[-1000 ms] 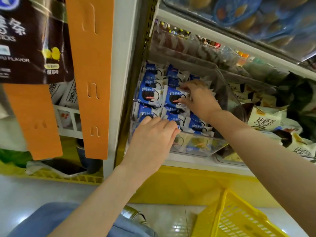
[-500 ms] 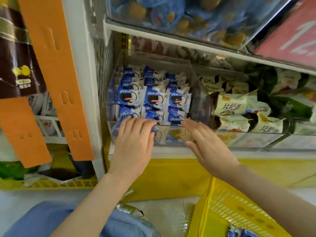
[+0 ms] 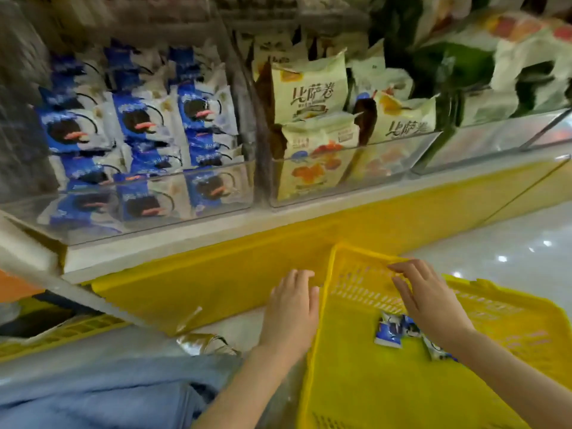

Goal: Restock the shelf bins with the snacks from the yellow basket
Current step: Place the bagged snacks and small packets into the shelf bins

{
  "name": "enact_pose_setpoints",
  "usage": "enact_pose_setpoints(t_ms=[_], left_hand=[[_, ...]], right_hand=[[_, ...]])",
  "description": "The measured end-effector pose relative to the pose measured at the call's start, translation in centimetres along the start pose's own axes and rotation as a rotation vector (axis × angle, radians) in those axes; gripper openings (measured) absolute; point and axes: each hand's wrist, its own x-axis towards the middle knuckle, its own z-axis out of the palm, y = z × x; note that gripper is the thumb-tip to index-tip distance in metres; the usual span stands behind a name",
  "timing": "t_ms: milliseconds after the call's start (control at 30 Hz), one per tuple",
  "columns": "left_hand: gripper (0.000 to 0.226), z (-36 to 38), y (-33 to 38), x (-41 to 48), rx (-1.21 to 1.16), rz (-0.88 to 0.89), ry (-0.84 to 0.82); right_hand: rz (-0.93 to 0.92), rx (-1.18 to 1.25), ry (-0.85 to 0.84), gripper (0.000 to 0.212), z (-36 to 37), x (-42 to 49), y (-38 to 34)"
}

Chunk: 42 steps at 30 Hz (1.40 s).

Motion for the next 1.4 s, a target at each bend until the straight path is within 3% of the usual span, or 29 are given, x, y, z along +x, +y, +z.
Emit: enact_pose_setpoints(t_ms=[167, 300, 433, 600, 767, 900, 967, 1033, 1133, 1267, 1333, 1400], left_hand=[[0.045, 4.6, 0.0, 4.1, -0.080, -0.158, -0.175], [0.045, 7.0, 0.4, 5.7, -0.205, -0.238, -0.182], [0.026, 8.1, 0.1, 5.8, -0.279, -0.235, -0.116], [0.022, 8.2, 0.0, 5.7, -0.326, -0.202, -0.081], [0.024, 8.2, 0.1, 5.8, -0.333, -0.192, -0.065], [0.025, 8.3, 0.0, 5.8, -0.322, -0.184, -0.061], [0.023, 8.4, -0.1, 5.8, -0.322, -0.185, -0.062], [0.023, 8.6, -0.4, 5.8, -0.311, -0.184, -0.044], [0.030, 8.5, 0.1, 5.7, -0.195, -0.136, 0.041], [0.029, 8.1, 1.7, 4.5, 0.124, 0.167, 0.169], [0.028, 8.7, 2.7, 3.9, 0.045, 0.206, 0.053], [0.032, 9.6, 4.0, 3.2, -0.261, 0.035, -0.158]], right_hand=[[0.467, 0.030, -0.308, 0.035, 6.2, -3.6, 9.2], [0.612, 0.061, -0.488, 0.042, 10.6, -4.6, 12.5], [0.577, -0.026, -0.512, 0.046, 14.3, -4.3, 13.6], [0.844, 0.096, -0.339, 0.037, 16.2, -4.2, 14.2], [0.794, -0.131, -0.502, 0.057, 16.6, -5.1, 16.5], [0.916, 0.194, -0.479, 0.067, 16.9, -5.3, 16.7], [0.930, 0.247, -0.516, 0.075, 17.0, -5.8, 16.5], [0.860, 0.148, -0.630, 0.066, 16.7, -6.4, 16.1], [0.746, 0.084, -0.651, 0.060, 15.7, -6.5, 14.7], [0.619, 0.252, -0.592, 0.054, 12.5, -5.5, 11.6], [0.532, 0.387, -0.555, 0.047, 10.3, -4.8, 9.9], [0.477, 0.564, -0.504, 0.042, 8.2, -4.3, 8.1]])
